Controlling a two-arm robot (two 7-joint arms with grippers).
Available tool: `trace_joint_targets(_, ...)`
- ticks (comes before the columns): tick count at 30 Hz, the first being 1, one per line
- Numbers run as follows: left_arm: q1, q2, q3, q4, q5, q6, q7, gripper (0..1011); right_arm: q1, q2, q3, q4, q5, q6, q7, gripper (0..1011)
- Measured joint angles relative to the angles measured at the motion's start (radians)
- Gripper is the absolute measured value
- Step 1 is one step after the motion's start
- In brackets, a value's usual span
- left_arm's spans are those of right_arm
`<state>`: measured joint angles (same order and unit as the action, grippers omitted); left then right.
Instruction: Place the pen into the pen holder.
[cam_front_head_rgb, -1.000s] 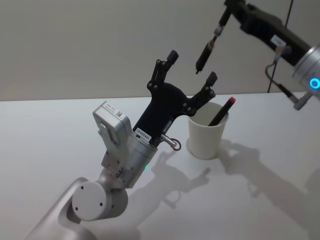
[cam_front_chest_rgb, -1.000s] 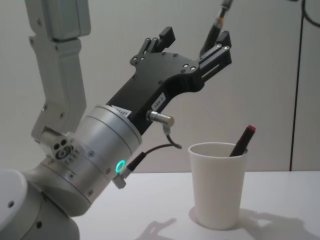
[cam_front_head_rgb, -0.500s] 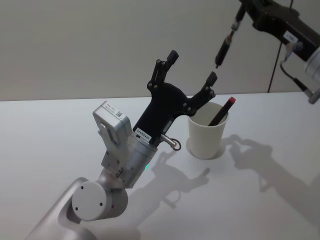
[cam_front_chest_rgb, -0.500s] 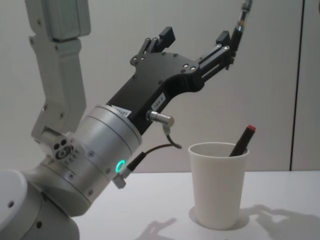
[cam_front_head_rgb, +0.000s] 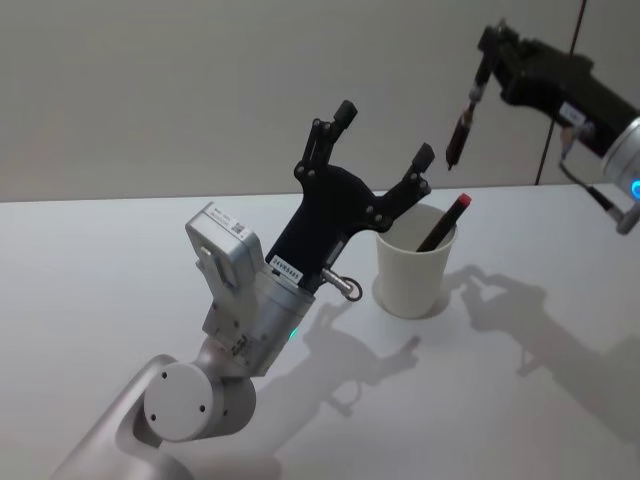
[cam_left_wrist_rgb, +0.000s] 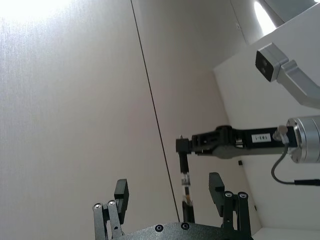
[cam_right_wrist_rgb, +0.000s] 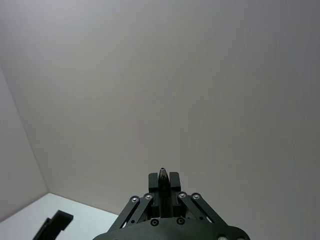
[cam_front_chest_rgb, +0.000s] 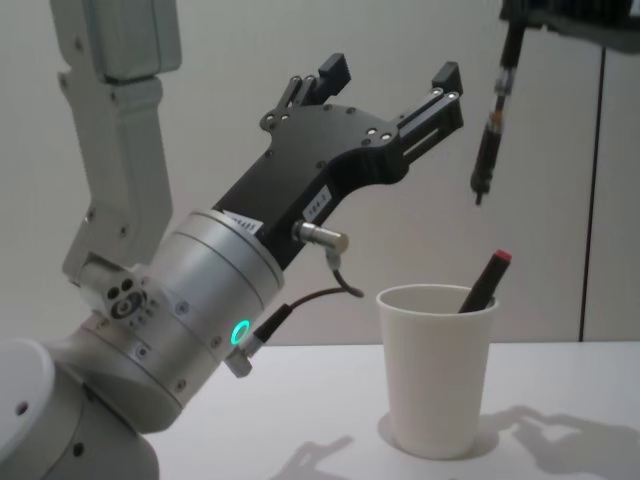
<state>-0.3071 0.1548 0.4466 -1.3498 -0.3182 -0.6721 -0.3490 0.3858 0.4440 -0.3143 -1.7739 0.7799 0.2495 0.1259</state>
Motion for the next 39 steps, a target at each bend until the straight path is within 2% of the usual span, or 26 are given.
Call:
trace_joint_targets(11,0.0,0.0,0.0,0.0,0.0,0.0,0.0,1001,-0.02,-0.009,-0.026,0.046,-0.045,-0.005,0.017,108)
trace_joint_targets(38,0.0,0.0,0.0,0.0,0.0,0.0,0.0,1001,-0.024,-0.052,-0.068,0.102,-0.061,0.013,0.057,108)
trace_joint_targets(39,0.0,0.0,0.0,0.0,0.0,0.0,0.0,1001,-0.023,-0.052,-0.069,0.103,-0.061,0.013,0.058,129)
